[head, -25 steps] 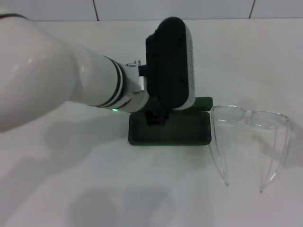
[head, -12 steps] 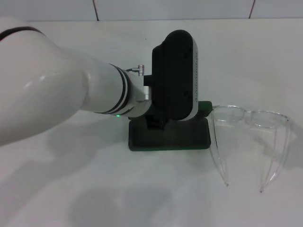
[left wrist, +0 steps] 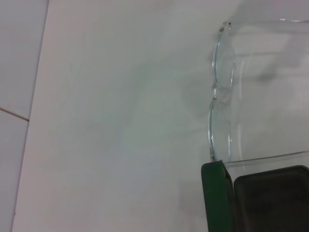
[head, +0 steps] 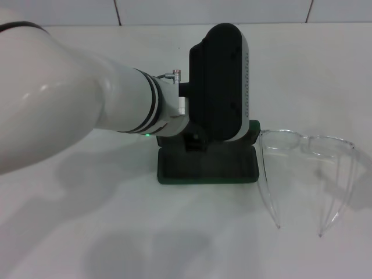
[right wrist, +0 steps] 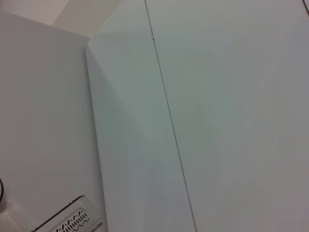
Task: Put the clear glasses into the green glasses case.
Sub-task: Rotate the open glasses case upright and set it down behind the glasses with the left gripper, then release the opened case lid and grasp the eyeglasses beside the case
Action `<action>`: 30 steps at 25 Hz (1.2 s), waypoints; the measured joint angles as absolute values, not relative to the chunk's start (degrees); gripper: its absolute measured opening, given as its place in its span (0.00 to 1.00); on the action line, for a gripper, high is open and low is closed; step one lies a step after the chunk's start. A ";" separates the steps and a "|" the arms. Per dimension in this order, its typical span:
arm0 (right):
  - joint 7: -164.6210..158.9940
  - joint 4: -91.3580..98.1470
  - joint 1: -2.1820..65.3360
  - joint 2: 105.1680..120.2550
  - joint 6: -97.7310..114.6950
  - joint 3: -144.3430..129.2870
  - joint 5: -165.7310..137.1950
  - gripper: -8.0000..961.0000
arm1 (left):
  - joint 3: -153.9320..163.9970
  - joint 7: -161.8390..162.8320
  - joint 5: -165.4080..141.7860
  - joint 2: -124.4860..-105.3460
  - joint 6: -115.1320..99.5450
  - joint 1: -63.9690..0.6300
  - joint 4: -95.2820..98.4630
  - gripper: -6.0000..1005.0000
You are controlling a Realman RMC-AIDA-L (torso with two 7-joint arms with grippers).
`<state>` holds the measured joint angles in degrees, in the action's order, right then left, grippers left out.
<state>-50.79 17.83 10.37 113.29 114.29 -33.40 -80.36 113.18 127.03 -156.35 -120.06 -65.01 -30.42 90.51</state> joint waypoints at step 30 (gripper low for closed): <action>-87.51 55.07 19.96 114.05 101.05 -36.03 -106.55 0.77 | 67.25 113.40 -101.02 -119.66 -86.16 -19.66 99.50 0.34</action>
<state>-87.52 55.07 19.96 114.05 101.05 -36.03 -106.55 67.25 113.40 -101.02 -119.66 -86.16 -19.66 99.50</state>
